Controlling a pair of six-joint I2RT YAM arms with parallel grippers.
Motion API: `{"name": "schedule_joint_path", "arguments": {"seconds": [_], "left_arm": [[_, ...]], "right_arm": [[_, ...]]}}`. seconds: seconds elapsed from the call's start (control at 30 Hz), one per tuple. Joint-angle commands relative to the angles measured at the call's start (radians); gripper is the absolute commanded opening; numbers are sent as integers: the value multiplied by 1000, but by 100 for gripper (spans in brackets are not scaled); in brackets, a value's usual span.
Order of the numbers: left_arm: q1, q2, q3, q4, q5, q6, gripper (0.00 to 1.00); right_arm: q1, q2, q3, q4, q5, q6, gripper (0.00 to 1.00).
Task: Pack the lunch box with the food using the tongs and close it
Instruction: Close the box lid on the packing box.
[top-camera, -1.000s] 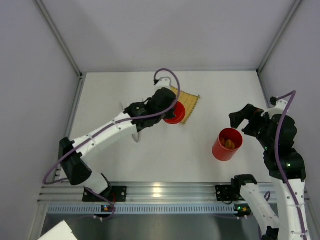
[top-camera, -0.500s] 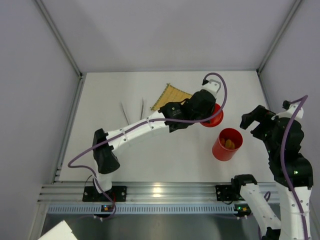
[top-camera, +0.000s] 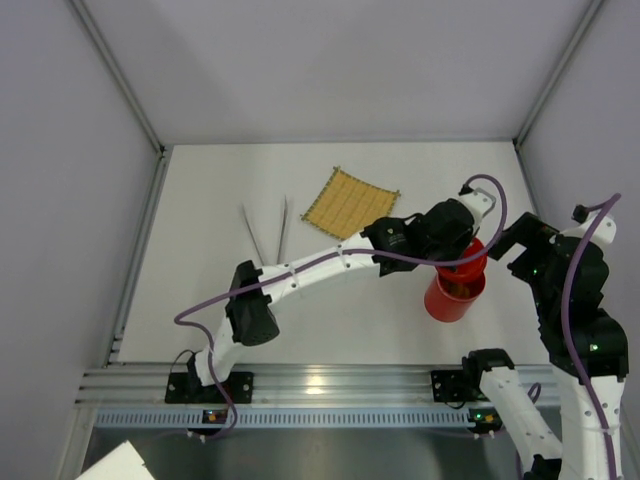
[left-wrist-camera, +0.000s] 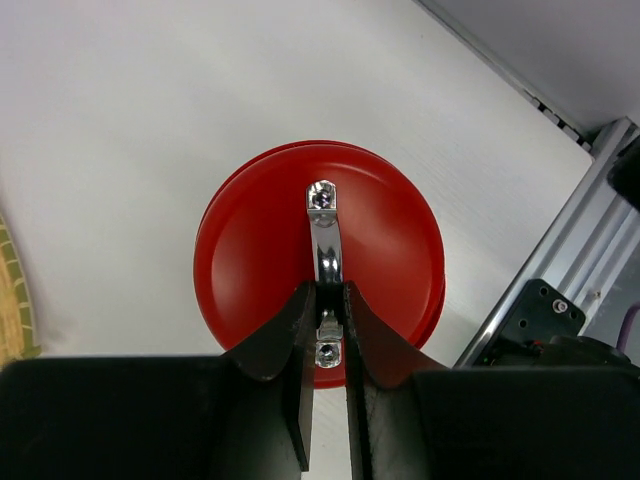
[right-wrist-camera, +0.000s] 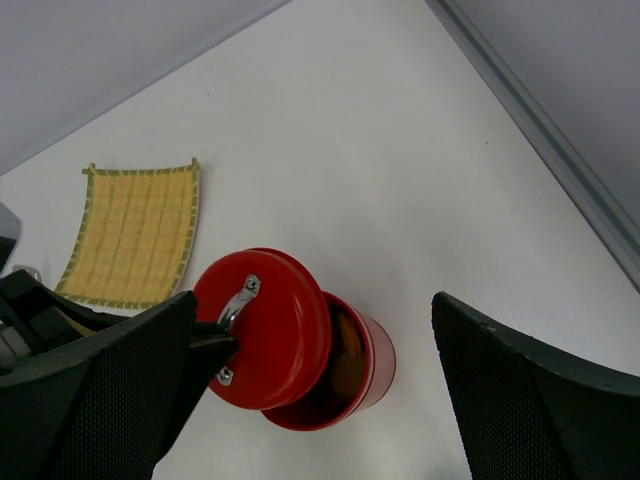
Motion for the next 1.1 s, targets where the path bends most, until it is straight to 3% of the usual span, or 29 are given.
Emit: {"name": "schedule_joint_path", "arguments": {"seconds": [0.0, 0.47, 1.07], "left_arm": [[-12, 13, 53, -2, 27, 27, 1], [-15, 109, 171, -114, 56, 35, 5], [-17, 137, 179, -119, 155, 36, 10]], "right_arm": [[-13, 10, 46, -21, 24, -1, 100], [-12, 11, 4, 4, -5, 3, 100], [-12, 5, -11, 5, -9, 3, 99]]}}
